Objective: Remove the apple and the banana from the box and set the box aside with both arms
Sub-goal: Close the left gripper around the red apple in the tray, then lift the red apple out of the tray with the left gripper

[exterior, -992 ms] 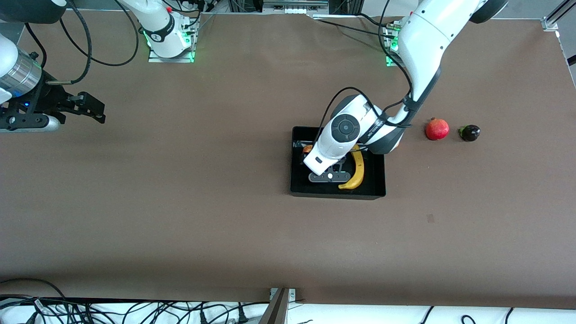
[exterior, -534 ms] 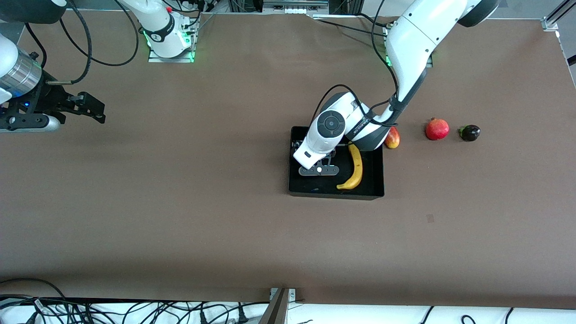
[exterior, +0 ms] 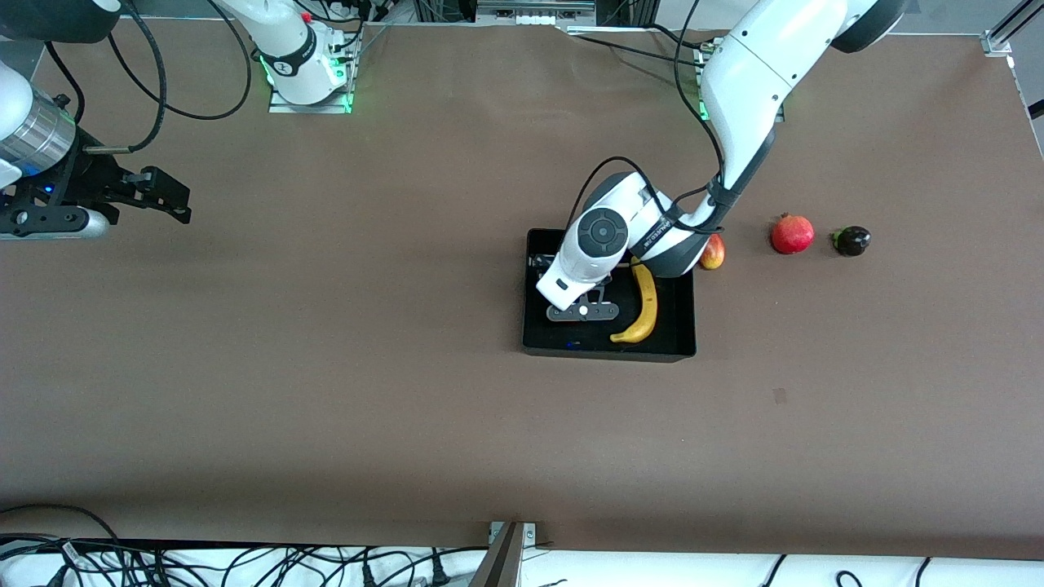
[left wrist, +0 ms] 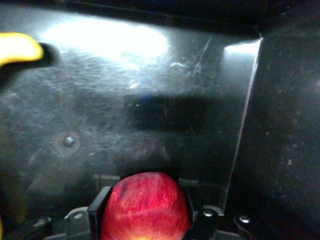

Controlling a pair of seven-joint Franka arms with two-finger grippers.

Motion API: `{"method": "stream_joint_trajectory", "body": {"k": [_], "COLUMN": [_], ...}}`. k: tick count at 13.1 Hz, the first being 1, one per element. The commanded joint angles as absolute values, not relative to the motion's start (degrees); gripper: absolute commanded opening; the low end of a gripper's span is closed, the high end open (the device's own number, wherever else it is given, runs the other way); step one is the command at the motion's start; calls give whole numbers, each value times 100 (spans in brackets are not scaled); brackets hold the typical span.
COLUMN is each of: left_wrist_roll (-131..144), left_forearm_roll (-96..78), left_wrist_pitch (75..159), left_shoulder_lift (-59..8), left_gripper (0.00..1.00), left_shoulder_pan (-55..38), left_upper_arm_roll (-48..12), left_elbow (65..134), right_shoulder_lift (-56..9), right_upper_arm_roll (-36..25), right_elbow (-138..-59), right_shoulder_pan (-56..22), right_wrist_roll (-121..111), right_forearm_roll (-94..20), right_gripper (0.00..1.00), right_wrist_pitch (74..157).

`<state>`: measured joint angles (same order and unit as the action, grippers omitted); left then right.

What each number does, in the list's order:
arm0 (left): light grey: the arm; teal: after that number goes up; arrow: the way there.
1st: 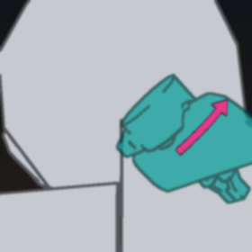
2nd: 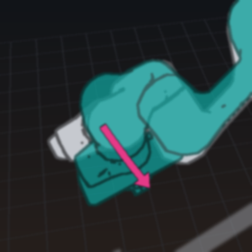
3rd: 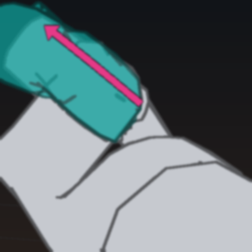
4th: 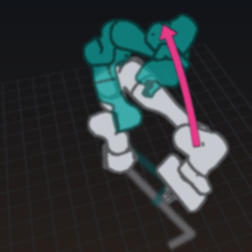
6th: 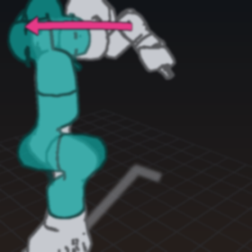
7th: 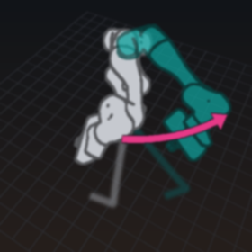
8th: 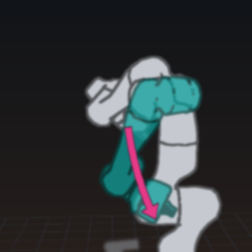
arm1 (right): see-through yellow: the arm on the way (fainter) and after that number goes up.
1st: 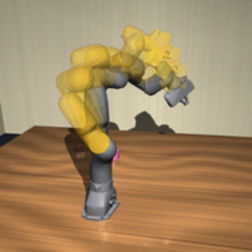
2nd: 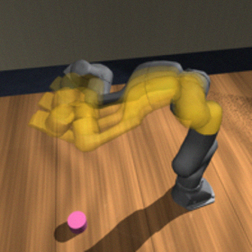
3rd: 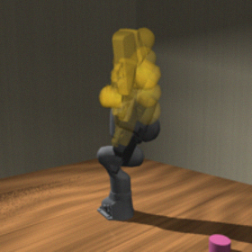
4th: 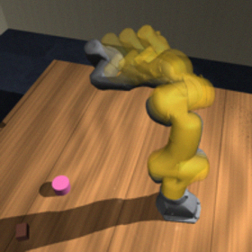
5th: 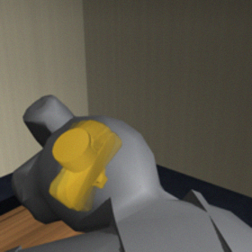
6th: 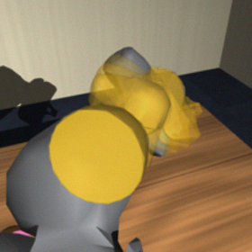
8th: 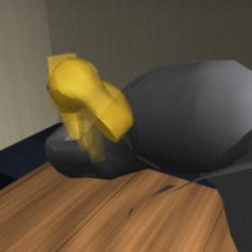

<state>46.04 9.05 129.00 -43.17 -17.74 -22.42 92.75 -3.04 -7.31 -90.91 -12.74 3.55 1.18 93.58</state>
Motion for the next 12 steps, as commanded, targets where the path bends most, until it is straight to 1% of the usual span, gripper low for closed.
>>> {"method": "stream_joint_trajectory", "body": {"k": [1, 3, 5, 6, 9, 10, 11, 12], "left_wrist_roll": [4632, 4632, 4554, 4187, 2345, 1624, 704, -280], "left_forearm_roll": [985, 889, 774, 765, 826, 870, 879, 879], "left_wrist_pitch": [12123, 11761, 11576, 11427, 10506, 10329, 10310, 10318], "left_shoulder_lift": [-3763, -3534, -3341, -3244, -2989, -2980, -2997, -3032], "left_gripper": [26, 26, 28, 28, 29, 29, 33, 32], "left_shoulder_pan": [-1452, -1092, -670, -494, 25, 279, 551, 832], "left_upper_arm_roll": [-2311, -2574, -2864, -2952, -2945, -2936, -2927, -2918], "left_elbow": [9194, 9097, 9088, 9088, 9097, 9105, 9158, 9202], "right_shoulder_lift": [-308, -308, -308, -308, -308, -308, -308, -308], "right_upper_arm_roll": [-712, -712, -712, -712, -712, -712, -712, -712], "right_elbow": [-9044, -9044, -9044, -9044, -9044, -9044, -9044, -9044], "right_shoulder_pan": [-1239, -1239, -1239, -1239, -1239, -1239, -1239, -1239], "right_wrist_roll": [334, 334, 334, 334, 334, 334, 334, 334], "right_forearm_roll": [97, 97, 97, 97, 97, 88, 97, 97], "right_gripper": [100, 100, 100, 100, 100, 100, 100, 100], "right_wrist_pitch": [9352, 9352, 9352, 9352, 9360, 9352, 9352, 9360]}}
